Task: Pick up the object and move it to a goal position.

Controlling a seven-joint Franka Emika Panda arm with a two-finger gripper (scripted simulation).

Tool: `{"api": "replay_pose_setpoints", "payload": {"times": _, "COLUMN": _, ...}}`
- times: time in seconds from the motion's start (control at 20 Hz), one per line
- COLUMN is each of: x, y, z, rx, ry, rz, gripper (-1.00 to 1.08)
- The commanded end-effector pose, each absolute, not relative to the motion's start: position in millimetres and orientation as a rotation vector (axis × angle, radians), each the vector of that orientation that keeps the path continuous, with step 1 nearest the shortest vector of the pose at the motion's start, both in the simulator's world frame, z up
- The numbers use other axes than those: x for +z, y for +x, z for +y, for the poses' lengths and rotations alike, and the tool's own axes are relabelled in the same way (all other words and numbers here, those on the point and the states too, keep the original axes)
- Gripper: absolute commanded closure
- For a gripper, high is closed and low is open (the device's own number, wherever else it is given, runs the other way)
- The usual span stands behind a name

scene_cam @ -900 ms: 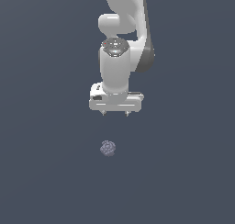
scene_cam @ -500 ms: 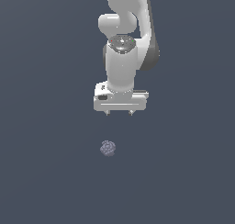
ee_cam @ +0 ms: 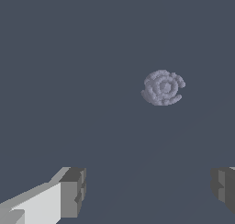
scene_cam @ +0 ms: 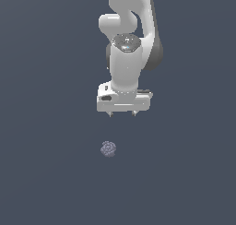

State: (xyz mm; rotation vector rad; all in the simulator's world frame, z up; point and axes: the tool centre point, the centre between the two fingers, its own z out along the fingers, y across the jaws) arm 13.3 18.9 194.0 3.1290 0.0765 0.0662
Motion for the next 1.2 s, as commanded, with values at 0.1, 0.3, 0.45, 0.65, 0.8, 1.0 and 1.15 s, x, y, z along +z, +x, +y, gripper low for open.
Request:
{"api": "replay_pose_setpoints", "payload": {"times": 0.1, "x": 189, "y": 21, "z": 15, "rx": 0.061, "ry": 3.131, "rz": 0.044, "gripper": -0.92}}
{"api": "replay_pose_setpoints", "payload": {"times": 0.3, "x": 179, "y": 32, "z": 9, "rx": 0.054, "ry": 3.134, "rz": -0.010, "gripper": -0.92}}
{"api": "replay_pose_setpoints", "payload": {"times": 0.45, "x": 170, "y": 44, "z": 3, "rx": 0.047, "ry": 3.136, "rz": -0.064, "gripper": -0.92}}
{"api": "replay_pose_setpoints", "payload": {"times": 0.65, "x": 152, "y": 61, "z": -9, "rx": 0.035, "ry": 3.136, "rz": -0.155, "gripper": -0.92}}
{"api": "replay_pose_setpoints", "payload": {"times": 0.8, "x": 136, "y": 75, "z": -18, "rx": 0.025, "ry": 3.133, "rz": -0.230, "gripper": -0.92}}
{"api": "replay_pose_setpoints", "payload": {"times": 1.0, "x": 117, "y": 89, "z": -29, "rx": 0.015, "ry": 3.127, "rz": -0.311, "gripper": -0.92}}
{"api": "replay_pose_setpoints", "payload": {"times": 1.15, "x": 106, "y": 96, "z": -35, "rx": 0.009, "ry": 3.122, "rz": -0.356, "gripper": -0.92}}
